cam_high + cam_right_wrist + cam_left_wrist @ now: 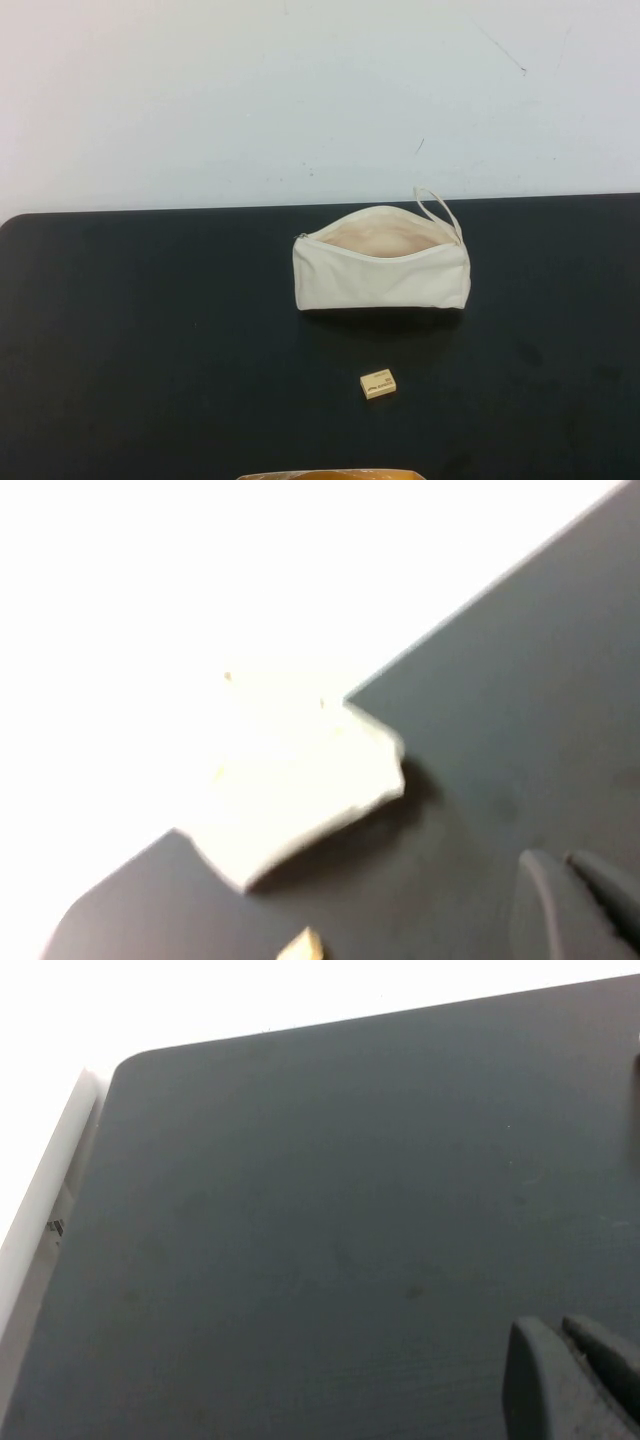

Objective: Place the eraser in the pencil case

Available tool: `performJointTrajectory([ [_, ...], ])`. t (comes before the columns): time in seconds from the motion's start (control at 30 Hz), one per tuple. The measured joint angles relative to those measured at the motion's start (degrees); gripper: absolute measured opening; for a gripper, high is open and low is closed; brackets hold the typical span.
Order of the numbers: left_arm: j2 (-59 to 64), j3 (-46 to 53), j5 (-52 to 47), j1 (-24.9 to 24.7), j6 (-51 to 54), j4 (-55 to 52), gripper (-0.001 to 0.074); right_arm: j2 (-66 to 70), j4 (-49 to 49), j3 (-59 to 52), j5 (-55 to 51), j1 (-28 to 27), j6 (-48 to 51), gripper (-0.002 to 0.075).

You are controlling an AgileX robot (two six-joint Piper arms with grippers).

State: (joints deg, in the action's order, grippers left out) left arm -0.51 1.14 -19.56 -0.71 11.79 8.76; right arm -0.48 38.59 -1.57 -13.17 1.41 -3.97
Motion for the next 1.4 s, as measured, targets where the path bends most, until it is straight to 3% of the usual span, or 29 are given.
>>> performJointTrajectory([
  [0.3,0.00,0.00,0.00,0.00,0.00,0.00,-0.0001,0.00,-0.02,0.00,3.80,0.00,7.29,-0.0001],
  [0.43,0.00,0.00,0.00,0.00,0.00,0.00,-0.0001,0.00,-0.48,2.69,-1.59,0.00,15.64,-0.0001],
  [0.63,0.00,0.00,0.00,0.00,0.00,0.00,-0.0001,9.86,-12.70,17.52,-15.55,0.00,22.31,-0.0001],
  [0.73,0.00,0.00,0.00,0.00,0.00,0.00,-0.0001,22.46,-23.41,32.19,-28.31,0.00,23.87,-0.0001],
  [1.0,0.00,0.00,0.00,0.00,0.00,0.00,-0.0001,45.91,-28.58,57.69,-50.52,0.00,31.69,-0.0001],
  [1.23,0.00,0.00,0.00,0.00,0.00,0.00,-0.0001,62.30,-26.28,70.16,-56.38,2.12,34.85,-0.0001],
  [1.4,0.00,0.00,0.00,0.00,0.00,0.00,-0.0001,72.91,-33.31,76.72,-56.38,12.12,28.91,-0.0001],
])
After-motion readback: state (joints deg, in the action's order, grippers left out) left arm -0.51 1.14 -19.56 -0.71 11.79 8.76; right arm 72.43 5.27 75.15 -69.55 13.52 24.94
